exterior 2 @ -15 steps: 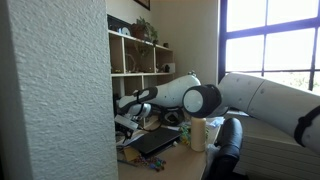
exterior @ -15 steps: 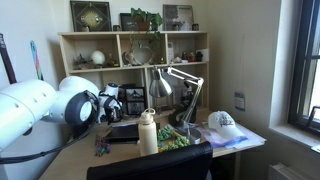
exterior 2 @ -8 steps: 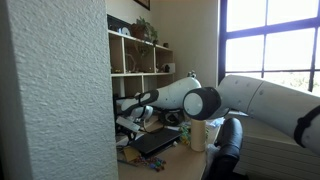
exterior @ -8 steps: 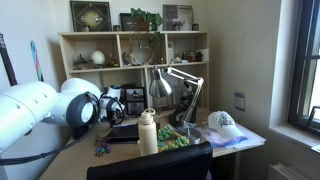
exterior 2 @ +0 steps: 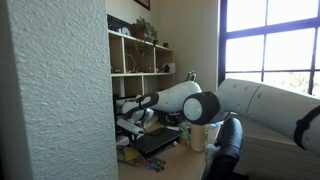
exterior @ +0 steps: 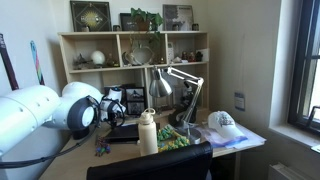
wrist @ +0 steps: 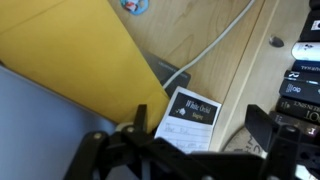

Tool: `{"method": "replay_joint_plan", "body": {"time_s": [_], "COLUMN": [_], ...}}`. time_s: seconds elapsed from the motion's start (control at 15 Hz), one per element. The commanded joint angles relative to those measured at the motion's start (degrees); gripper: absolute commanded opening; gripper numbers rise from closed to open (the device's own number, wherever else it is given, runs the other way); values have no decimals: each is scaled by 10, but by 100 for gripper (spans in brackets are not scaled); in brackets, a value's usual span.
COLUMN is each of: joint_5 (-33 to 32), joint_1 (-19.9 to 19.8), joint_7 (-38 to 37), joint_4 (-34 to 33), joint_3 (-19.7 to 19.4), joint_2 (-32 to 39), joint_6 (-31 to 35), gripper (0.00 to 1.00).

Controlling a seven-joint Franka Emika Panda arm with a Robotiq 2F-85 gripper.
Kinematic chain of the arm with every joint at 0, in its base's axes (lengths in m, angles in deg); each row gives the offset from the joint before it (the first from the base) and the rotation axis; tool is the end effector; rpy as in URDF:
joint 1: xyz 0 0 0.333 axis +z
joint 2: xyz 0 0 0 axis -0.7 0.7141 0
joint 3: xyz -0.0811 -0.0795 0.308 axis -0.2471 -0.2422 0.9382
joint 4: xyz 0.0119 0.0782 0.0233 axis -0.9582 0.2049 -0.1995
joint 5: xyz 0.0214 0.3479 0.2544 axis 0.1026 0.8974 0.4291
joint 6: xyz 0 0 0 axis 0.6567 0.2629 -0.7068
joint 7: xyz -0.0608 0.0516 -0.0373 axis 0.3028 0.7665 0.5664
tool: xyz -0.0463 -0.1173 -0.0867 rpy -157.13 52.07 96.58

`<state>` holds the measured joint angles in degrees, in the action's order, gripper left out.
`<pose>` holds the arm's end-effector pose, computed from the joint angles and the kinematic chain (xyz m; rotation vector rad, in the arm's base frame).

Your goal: Pick up the white paper

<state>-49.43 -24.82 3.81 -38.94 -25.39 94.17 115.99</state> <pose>0.7989 0.3818 0.1223 -2.6099 0.5981 -0.0572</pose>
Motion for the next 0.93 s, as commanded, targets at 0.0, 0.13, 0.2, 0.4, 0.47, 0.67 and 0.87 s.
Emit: {"method": "replay_joint_plan", "body": {"time_s": [0.0,0.13,0.2,0.4,0.47,0.67,0.87], "joint_5": [-5,-7,-7,-8,-8,-8,-9], "joint_1": [8,10,10,12,12,12,12], "joint_7": [-17,-17,-17,-17,-17,-18,-18], "joint_4": [-35,-39,-40,-41,-40,-38,-38], "joint_3": [-7,-8,-8,-9,-10,-11,-14], "joint_2": [16,19,20,22,23,23,22], "joint_6": [-6,-6,-6,-5,-4,-3,-1], "gripper": [100,75,74,49,42,20,1]}}
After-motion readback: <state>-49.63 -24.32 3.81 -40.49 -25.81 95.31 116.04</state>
